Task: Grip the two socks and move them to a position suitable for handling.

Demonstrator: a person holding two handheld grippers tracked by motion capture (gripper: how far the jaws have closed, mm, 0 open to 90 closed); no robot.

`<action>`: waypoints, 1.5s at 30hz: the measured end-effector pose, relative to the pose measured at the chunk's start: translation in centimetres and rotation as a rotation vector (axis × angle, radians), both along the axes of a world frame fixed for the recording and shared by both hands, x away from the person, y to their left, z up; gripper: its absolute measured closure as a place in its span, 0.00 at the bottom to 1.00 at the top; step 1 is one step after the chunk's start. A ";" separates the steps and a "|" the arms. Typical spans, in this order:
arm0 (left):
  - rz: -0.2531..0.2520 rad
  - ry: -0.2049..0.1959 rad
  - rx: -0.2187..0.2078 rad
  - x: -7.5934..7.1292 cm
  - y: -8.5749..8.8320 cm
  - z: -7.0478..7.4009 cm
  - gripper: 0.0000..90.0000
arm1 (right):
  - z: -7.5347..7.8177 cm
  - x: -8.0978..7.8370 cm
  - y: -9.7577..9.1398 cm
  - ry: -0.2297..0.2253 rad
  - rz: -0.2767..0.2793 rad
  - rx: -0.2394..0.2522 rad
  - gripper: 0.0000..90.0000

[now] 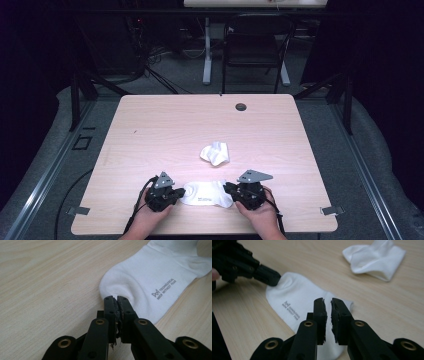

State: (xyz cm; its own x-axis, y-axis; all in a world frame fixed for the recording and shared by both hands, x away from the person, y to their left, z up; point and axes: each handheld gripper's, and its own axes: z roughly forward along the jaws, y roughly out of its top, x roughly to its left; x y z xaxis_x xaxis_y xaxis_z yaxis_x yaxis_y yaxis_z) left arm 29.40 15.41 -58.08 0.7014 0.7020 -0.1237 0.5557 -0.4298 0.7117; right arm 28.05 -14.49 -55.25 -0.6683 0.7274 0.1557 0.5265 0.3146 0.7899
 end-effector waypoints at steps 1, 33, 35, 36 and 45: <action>0.000 0.001 0.000 0.0 0.0 0.0 0.97 | -0.4 0.1 0.5 0.010 0.009 -0.014 0.92; -0.016 0.032 -0.020 -1.1 -0.1 0.0 0.97 | -2.2 0.2 -0.3 0.136 -0.042 -0.118 0.97; -0.014 0.034 -0.022 -1.1 -0.1 0.0 0.96 | -2.1 0.1 -0.2 0.137 -0.042 -0.124 0.97; -0.014 0.036 -0.022 -1.1 -0.1 0.0 0.96 | -2.1 0.1 -0.2 0.138 -0.042 -0.123 0.96; -0.006 0.023 -0.056 -0.7 0.4 0.6 0.85 | -1.5 0.2 -0.4 0.064 -0.044 -0.069 0.84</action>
State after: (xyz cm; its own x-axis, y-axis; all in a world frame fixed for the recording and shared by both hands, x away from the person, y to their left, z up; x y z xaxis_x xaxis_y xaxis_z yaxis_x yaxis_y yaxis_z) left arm 28.67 15.86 -57.45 0.7021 0.6891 -0.1791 0.5698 -0.3930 0.7217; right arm 28.27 -14.89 -56.72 -0.6256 0.7663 0.1462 0.5900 0.3421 0.7313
